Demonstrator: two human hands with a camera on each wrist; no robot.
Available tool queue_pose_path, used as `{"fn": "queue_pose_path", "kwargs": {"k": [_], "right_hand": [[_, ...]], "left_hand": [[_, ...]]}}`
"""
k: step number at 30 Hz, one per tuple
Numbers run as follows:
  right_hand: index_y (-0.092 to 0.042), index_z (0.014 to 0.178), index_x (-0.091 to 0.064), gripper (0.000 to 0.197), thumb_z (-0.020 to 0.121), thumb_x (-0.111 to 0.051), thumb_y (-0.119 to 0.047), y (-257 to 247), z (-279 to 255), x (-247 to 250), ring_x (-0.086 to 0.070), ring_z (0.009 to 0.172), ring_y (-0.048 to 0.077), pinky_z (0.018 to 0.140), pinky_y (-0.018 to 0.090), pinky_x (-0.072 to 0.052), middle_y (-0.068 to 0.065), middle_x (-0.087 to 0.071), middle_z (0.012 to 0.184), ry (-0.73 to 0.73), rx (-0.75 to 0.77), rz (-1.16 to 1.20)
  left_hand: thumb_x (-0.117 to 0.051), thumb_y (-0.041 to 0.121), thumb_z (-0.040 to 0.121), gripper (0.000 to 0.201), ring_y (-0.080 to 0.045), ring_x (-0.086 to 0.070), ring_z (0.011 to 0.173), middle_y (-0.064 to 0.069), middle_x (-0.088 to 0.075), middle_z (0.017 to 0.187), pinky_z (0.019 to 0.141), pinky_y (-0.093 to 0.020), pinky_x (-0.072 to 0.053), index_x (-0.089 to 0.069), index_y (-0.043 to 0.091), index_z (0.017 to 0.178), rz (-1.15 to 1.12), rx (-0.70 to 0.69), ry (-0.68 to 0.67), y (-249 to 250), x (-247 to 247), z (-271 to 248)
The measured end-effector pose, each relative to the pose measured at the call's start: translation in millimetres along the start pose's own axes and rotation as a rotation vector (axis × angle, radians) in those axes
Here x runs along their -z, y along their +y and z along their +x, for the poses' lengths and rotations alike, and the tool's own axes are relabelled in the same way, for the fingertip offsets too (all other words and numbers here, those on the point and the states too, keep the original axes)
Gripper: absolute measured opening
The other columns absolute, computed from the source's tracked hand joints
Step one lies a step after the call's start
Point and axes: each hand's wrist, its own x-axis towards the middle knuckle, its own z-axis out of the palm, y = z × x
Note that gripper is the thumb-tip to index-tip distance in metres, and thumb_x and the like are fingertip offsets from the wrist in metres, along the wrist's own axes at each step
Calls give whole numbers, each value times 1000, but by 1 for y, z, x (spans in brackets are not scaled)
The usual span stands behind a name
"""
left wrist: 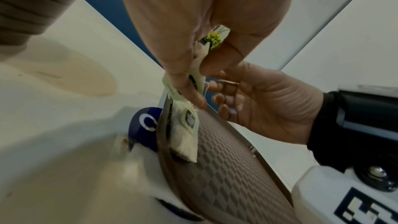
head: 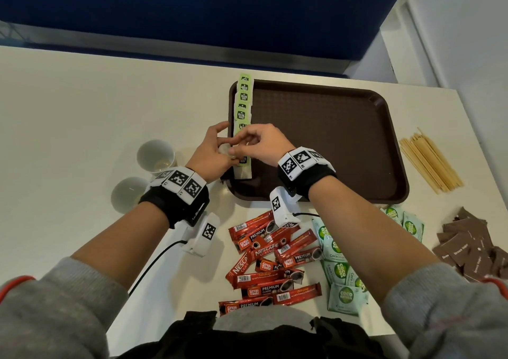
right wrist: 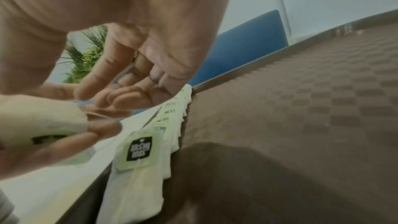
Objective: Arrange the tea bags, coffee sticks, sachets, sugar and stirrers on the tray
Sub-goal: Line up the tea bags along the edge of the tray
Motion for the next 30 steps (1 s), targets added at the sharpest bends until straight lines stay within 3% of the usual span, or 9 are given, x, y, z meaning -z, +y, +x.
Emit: {"fn": "queue_pose_path", "kwargs": {"k": [4, 8, 11, 15, 18, 23, 25, 28, 30], "right_hand": [[-19, 100, -69, 32, 70, -80, -22, -8, 0, -2, -54, 65, 2, 70, 20, -50, -6, -66, 87, -75, 5, -47], [-19, 104, -65, 39, 68, -81, -17, -10, -1, -2, -52, 65, 7, 72, 27, -52, -5, -64, 91, -58, 16, -54], [-19, 105, -64, 41, 68, -81, -15, -10, -3, -1, -54, 70, 10, 76, 33, -53, 5, -63, 94, -77, 5, -53], [-16, 91, -65, 22, 74, -77, -12, -9, -5, 2, -62, 76, 18, 78, 35, -56, 6, -65, 91, -72, -5, 3], [-17, 81, -59, 21, 76, -74, -5, -5, -4, 5, -66, 88, 31, 75, 40, -59, 20, -64, 99, -24, -43, 142], [-8, 101, -52, 27, 81, -70, -6, 1, -8, 7, -64, 80, 21, 66, 29, -60, 22, -63, 103, -7, -66, 226], [-11, 103, -54, 27, 82, -70, -11, 5, -9, 7, -64, 79, 22, 66, 31, -59, 22, -64, 102, 10, -30, 163], [-14, 92, -61, 15, 82, -71, -19, 12, -10, 8, -64, 82, 21, 66, 25, -56, 17, -67, 97, -20, -49, 87], [-17, 85, -67, 12, 78, -74, -24, 17, -9, 9, -64, 80, 19, 74, 31, -54, 12, -70, 91, -45, -72, 29]], "left_hand": [[-58, -9, 87, 84, -9, -60, 101, -3, -58, 115, 75, -15, -51, -7, 16, 148, 1, -33, -39, 3, 0, -3], [-61, -10, 84, 95, -15, -56, 116, -9, -57, 129, 101, -37, -47, 3, 17, 149, -36, -45, -74, 3, 1, -3], [-62, -10, 83, 97, -23, -57, 117, -12, -55, 129, 104, -46, -43, 3, 19, 149, -10, -49, -85, 2, 2, -3], [-67, -9, 79, 93, -27, -61, 111, -12, -54, 130, 96, -45, -51, -14, 26, 146, -21, -15, -29, -3, 3, -1], [-67, -2, 82, 67, -21, -66, 91, -9, -62, 108, 78, -31, -58, -36, 17, 138, -13, -16, 57, -6, 5, 2], [-70, 15, 85, 26, -7, -61, 63, 1, -64, 74, 71, -24, -53, -61, 14, 110, 78, -101, 144, -10, 8, 5], [-69, 16, 86, 22, -6, -60, 64, 5, -64, 73, 71, -21, -50, -65, 11, 107, 112, -119, 164, -10, 8, 7], [-67, 17, 87, 13, -25, -63, 79, -5, -68, 80, 87, -38, -52, -66, 21, 100, 145, -142, 174, -10, 8, 7], [-65, 18, 89, 14, -31, -65, 89, -12, -71, 91, 90, -42, -52, -66, 29, 97, 180, -160, 151, -10, 8, 7]]}}
